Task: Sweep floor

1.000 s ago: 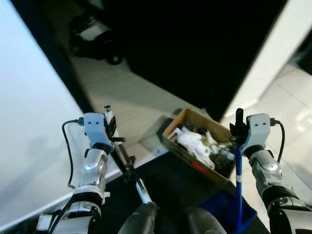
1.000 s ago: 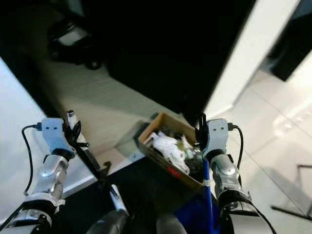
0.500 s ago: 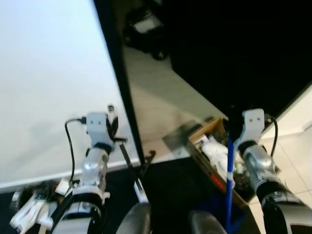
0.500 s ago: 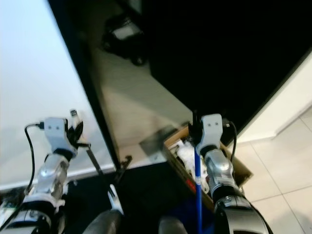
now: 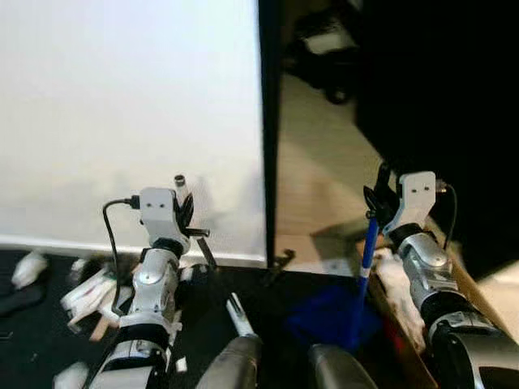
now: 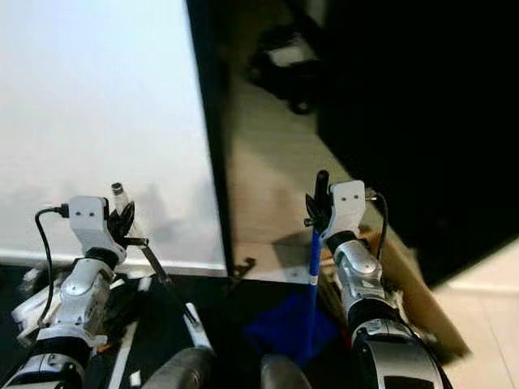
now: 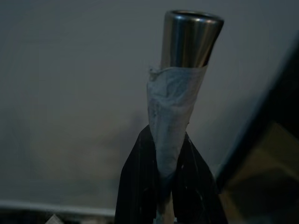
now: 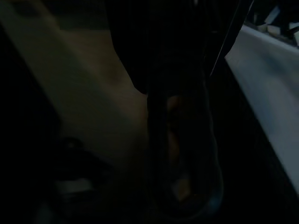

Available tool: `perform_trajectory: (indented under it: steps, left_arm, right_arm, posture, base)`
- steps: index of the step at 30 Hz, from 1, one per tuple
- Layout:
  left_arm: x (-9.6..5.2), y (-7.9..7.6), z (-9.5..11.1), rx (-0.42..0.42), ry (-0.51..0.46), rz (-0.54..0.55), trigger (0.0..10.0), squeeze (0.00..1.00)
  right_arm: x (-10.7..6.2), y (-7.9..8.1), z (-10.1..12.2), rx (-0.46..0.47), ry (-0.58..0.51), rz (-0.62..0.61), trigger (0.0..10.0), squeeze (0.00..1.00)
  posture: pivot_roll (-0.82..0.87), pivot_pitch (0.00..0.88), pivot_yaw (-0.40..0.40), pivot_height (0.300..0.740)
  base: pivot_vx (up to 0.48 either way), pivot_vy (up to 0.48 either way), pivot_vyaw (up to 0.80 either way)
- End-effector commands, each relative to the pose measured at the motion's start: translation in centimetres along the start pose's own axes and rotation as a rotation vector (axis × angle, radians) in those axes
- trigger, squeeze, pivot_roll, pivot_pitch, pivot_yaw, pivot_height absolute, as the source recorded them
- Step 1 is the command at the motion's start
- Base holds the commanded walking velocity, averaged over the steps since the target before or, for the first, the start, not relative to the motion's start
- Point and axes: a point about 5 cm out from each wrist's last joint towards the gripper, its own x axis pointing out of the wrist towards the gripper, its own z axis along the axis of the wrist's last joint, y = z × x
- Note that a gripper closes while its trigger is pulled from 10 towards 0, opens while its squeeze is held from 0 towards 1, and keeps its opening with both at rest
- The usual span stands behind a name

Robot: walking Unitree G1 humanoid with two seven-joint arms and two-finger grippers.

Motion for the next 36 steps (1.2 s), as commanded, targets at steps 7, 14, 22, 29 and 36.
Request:
perform_trajectory:
  steps: [7, 14, 22, 29, 36]
  left_arm:
    - [-0.3, 0.4, -0.2, 0.006, 0.016, 0.011, 10.0, 0.0]
    - [-0.3, 0.5, -0.2, 0.014, 0.021, 0.016, 10.0, 0.0]
    - [-0.2, 0.5, -0.1, 0.018, 0.024, 0.017, 10.0, 0.0]
    - [-0.1, 0.5, 0.0, 0.017, 0.026, 0.015, 10.0, 0.0]
    - [-0.3, 0.4, -0.2, 0.023, 0.034, 0.007, 10.0, 0.0]
  right_arm:
    - [0.6, 0.3, 0.8, -0.007, -0.032, 0.02, 10.0, 0.0]
    - [0.3, 0.1, 0.4, -0.025, -0.011, 0.025, 10.0, 0.0]
    - [0.2, -0.1, 0.4, -0.027, -0.009, 0.02, 10.0, 0.0]
    - [0.4, 0.3, 0.5, -0.023, -0.002, 0.051, 10.0, 0.0]
    - [0.2, 1.7, -0.6, 0.01, 0.066, 0.176, 10.0, 0.0]
  posture:
    - [0.04, 0.013, -0.029, 0.74]
    - [0.04, 0.013, -0.025, 0.74]
    - [0.04, 0.013, -0.024, 0.74]
    - [0.04, 0.013, -0.03, 0.74]
    - [0.04, 0.014, -0.032, 0.74]
  base:
    - [0.0, 0.0, 0.79]
    - [0.0, 0.0, 0.79]
    - [0.0, 0.0, 0.79]
    - [0.0, 0.0, 0.79]
    - [0.0, 0.0, 0.78]
